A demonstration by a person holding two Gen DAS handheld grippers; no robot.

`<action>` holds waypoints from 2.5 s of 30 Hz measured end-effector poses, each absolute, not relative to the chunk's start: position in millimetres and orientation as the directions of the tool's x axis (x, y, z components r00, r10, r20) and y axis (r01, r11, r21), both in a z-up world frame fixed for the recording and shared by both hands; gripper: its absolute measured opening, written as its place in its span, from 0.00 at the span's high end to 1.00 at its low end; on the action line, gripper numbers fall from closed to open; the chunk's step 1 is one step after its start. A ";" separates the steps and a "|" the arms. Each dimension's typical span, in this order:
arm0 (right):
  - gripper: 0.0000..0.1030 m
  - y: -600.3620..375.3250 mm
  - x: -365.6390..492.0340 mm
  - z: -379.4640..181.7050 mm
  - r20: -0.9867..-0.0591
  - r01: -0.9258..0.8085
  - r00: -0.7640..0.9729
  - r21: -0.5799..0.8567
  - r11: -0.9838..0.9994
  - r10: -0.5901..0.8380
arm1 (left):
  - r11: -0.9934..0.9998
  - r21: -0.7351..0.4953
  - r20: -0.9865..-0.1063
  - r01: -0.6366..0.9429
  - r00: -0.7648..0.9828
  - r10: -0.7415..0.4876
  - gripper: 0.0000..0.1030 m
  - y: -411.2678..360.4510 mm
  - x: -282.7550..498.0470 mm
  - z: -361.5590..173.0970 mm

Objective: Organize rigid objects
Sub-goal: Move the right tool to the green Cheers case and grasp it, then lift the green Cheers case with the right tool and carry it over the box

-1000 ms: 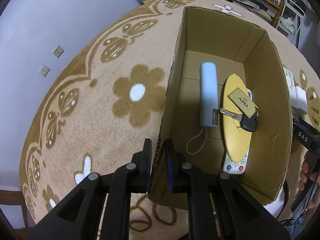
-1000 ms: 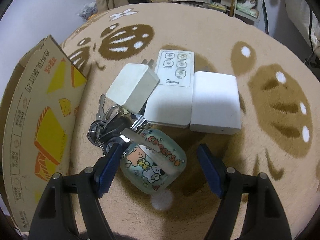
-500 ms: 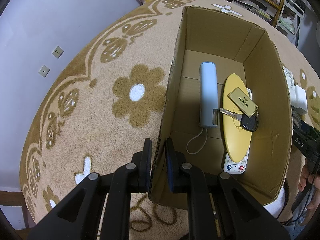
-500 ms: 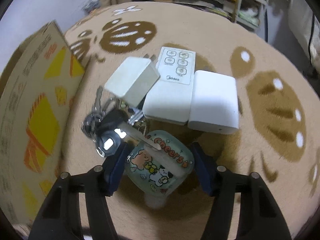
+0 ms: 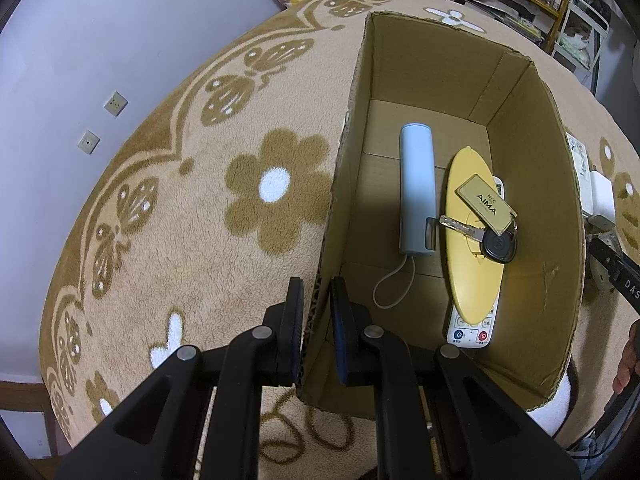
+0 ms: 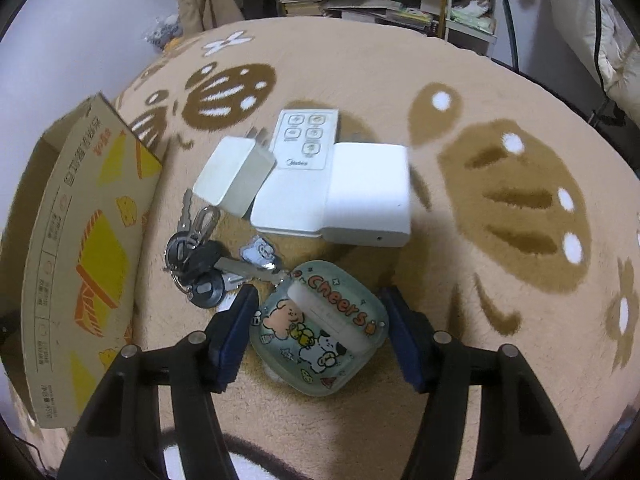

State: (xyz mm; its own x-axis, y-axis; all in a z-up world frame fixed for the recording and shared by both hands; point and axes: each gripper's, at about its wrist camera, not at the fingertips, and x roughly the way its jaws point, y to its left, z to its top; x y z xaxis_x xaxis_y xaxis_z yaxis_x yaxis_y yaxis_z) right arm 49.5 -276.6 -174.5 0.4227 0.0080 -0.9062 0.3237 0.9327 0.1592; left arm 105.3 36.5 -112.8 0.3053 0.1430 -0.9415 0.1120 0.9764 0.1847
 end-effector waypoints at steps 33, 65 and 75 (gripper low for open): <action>0.35 -296.0 42.8 -132.2 -0.819 0.360 0.573 0.284 0.889 0.030 | 0.975 0.190 -0.940 0.114 0.307 0.147 0.88 36.1 105.3 -112.8; 0.35 -150.9 59.2 -24.3 -0.626 -0.055 0.741 0.308 0.950 0.245 | 0.977 0.182 -0.941 0.113 0.308 0.140 0.88 36.6 105.1 -112.1; 0.35 -117.1 73.5 -66.2 -0.700 -0.106 0.662 0.268 0.957 0.269 | 0.978 0.175 -0.942 0.110 0.307 0.134 0.88 37.8 105.6 -111.8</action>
